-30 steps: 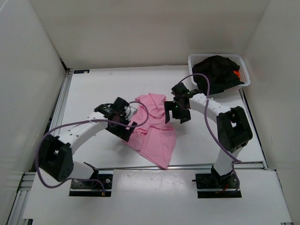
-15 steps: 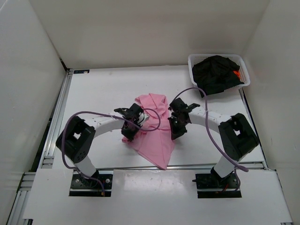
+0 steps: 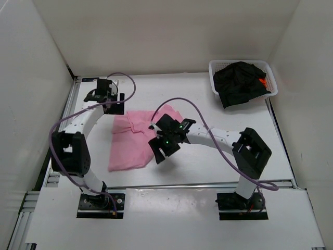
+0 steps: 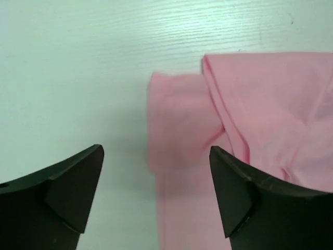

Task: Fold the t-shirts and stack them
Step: Flatten out the tshirt

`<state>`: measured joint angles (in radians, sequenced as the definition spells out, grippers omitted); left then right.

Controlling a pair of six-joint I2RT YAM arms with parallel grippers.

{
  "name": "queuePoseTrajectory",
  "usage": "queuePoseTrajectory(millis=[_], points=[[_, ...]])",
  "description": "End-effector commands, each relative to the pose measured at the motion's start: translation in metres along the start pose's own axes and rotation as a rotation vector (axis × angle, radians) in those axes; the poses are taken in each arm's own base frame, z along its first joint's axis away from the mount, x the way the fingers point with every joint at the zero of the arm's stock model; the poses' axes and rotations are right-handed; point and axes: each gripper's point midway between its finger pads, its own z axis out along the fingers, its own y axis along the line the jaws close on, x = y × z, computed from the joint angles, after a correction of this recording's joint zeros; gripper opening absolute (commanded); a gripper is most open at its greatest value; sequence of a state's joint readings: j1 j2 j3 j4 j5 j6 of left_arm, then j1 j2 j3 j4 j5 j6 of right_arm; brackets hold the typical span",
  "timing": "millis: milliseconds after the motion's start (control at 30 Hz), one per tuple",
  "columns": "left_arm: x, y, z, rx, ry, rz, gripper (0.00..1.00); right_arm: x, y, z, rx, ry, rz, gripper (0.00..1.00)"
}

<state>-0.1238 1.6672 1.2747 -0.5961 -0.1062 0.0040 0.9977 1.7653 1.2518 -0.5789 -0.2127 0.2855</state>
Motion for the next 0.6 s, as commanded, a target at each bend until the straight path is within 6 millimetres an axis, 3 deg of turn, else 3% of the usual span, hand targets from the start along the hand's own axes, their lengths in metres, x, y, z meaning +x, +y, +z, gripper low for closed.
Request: queuePoseTrajectory(millis=[0,33,67,133,200,233,267,300,333,367,400,500,567], points=[[-0.004,-0.002,-0.04,0.016,-0.064,0.0,1.0,-0.032,0.0,-0.028,-0.072,-0.079,-0.01,0.76],[0.0,-0.003,-0.055,0.029,-0.079,-0.002,1.0,-0.049,-0.004,-0.041,-0.073,-0.134,0.016,0.76],[0.03,-0.006,-0.058,0.048,0.007,0.007,1.0,-0.06,-0.007,-0.046,-0.074,-0.166,0.04,0.78],[0.063,-0.013,-0.069,0.096,0.091,0.012,1.0,-0.096,-0.024,-0.064,-0.012,-0.265,0.138,0.78],[0.122,-0.009,-0.071,0.074,0.29,0.028,0.98,-0.115,-0.053,-0.06,0.065,-0.277,0.271,0.78],[0.139,-0.005,-0.07,0.054,0.34,0.036,0.96,-0.125,-0.061,-0.06,0.084,-0.288,0.304,0.78],[0.168,0.002,-0.067,0.023,0.423,0.037,0.94,-0.153,-0.066,-0.074,0.107,-0.353,0.326,0.78],[0.178,0.012,-0.065,-0.027,0.442,0.041,0.94,-0.154,-0.085,-0.059,0.149,-0.312,0.408,0.78],[0.185,0.019,-0.062,-0.055,0.455,0.036,0.94,-0.164,-0.094,-0.058,0.172,-0.323,0.441,0.78],[0.194,0.027,-0.06,-0.079,0.472,0.014,0.94,-0.19,-0.097,-0.072,0.176,-0.384,0.455,0.78],[0.195,0.03,-0.06,-0.086,0.474,0.0,0.95,-0.191,-0.114,-0.055,0.194,-0.348,0.507,0.78],[0.199,0.032,-0.056,-0.068,0.504,-0.037,0.97,-0.217,-0.126,-0.046,0.196,-0.377,0.553,0.79],[0.212,0.031,-0.051,-0.065,0.561,-0.032,0.97,-0.212,-0.142,-0.035,0.271,-0.36,0.609,0.79]])
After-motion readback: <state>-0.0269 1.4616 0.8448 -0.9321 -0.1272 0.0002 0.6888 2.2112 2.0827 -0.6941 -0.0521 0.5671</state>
